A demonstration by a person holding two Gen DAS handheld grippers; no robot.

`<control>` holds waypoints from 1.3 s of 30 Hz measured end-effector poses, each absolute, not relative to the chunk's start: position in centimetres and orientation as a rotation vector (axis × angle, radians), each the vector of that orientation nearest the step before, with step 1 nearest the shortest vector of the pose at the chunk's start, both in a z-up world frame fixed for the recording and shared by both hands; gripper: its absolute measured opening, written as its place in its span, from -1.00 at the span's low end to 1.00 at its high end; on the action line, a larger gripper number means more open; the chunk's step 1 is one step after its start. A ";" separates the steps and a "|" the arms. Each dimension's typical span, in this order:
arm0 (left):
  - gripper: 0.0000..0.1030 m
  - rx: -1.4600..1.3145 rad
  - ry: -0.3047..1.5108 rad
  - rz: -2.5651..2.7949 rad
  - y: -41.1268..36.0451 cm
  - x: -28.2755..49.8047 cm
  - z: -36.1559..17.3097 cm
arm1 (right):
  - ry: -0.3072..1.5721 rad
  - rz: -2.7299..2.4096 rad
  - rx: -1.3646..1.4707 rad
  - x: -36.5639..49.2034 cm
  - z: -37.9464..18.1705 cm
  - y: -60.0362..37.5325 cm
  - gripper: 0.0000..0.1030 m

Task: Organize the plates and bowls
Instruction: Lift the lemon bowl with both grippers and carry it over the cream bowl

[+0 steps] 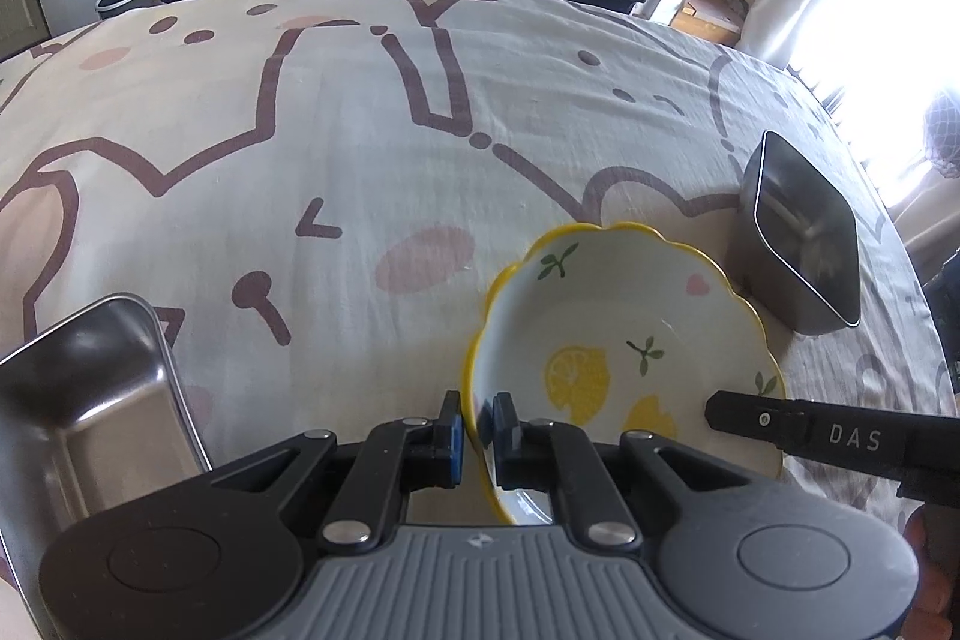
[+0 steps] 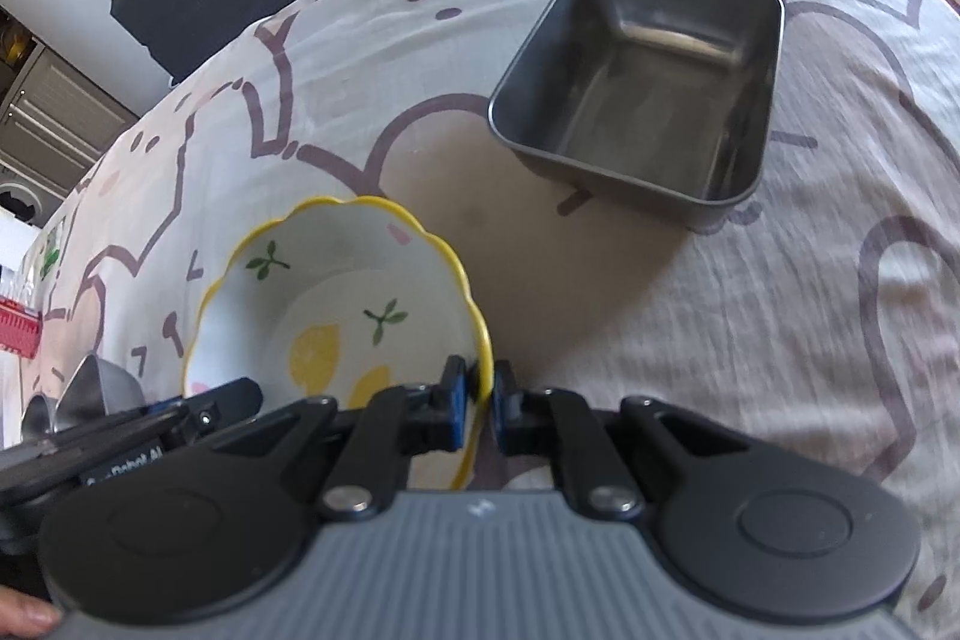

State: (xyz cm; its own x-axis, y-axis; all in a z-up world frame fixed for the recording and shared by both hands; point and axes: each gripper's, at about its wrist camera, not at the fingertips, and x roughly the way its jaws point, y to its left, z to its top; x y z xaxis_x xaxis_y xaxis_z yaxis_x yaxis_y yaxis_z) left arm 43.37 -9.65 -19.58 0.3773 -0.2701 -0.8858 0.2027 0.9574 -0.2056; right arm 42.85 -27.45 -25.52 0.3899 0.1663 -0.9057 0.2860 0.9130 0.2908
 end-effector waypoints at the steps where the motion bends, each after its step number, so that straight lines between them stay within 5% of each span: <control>1: -0.79 -0.066 1.142 -0.297 -9.7 43.4 -19.5 | 1.178 -0.080 0.436 42.8 -25.5 -27.4 -0.80; 39: -0.83 -0.168 0.880 -0.251 -1.4 31.3 -6.9 | 0.926 0.126 0.405 33.1 -13.8 -22.8 -0.80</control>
